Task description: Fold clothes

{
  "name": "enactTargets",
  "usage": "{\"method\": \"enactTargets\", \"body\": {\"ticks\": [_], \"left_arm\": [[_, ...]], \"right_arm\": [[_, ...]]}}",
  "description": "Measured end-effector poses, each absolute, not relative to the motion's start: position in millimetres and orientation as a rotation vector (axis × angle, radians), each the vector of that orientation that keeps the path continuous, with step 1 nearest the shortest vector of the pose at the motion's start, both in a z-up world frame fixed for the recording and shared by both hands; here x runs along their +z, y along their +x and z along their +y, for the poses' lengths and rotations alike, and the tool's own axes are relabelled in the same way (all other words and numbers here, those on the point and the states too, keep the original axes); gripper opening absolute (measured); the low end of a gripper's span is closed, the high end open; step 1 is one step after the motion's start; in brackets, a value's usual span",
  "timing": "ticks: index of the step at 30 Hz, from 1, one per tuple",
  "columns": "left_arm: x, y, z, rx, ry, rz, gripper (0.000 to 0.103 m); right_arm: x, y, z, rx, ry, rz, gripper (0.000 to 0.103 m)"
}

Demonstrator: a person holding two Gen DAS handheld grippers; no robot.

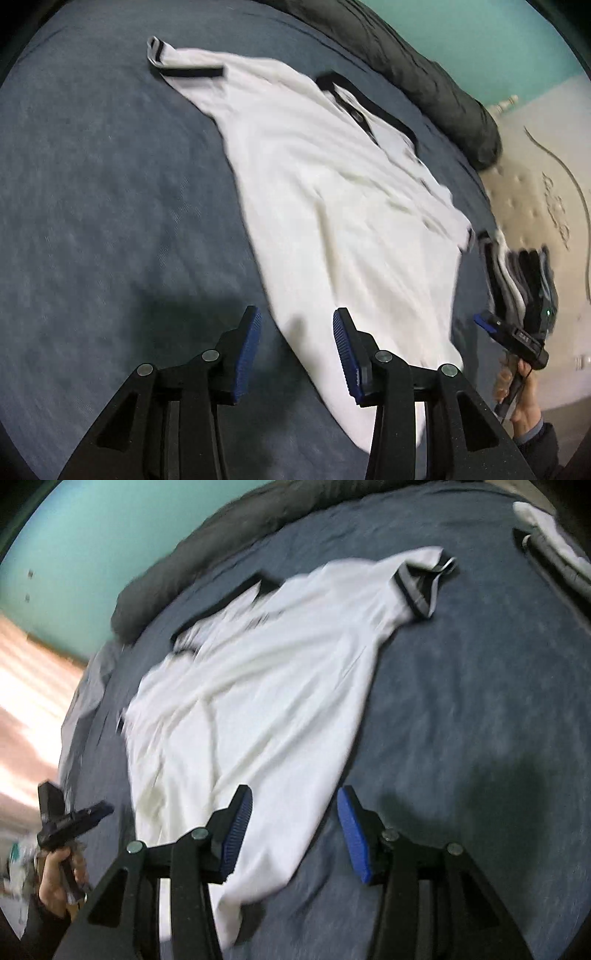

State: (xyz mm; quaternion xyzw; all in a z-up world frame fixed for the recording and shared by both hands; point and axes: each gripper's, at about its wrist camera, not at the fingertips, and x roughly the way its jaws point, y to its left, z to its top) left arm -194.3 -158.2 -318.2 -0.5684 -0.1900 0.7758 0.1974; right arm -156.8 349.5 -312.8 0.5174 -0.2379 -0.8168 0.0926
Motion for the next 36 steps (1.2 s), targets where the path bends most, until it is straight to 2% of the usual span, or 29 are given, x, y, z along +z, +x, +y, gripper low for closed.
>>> {"method": "enactTargets", "body": {"ticks": [10, 15, 21, 28, 36], "left_arm": [[-326.2, -106.1, -114.1, 2.019, -1.620, -0.528, 0.044], [-334.0, -72.0, -107.0, 1.971, -1.650, -0.542, 0.044], [-336.1, -64.4, -96.1, 1.970, -1.641, -0.604, 0.044], [-322.5, -66.3, -80.9, 1.986, -1.618, -0.556, 0.044], [-345.6, -82.5, -53.1, 1.961, -1.688, -0.550, 0.043]], "right_arm": [[-316.7, -86.5, 290.0, -2.259, 1.594, -0.654, 0.049], [-326.5, -69.0, 277.7, -2.239, 1.622, -0.685, 0.049], [-332.7, -61.2, 271.0, -2.239, 1.651, -0.686, 0.049], [-339.7, -62.1, 272.5, -2.246, 1.667, -0.713, 0.048], [-344.6, -61.6, 270.6, -2.235, 1.667, -0.750, 0.048]]}}
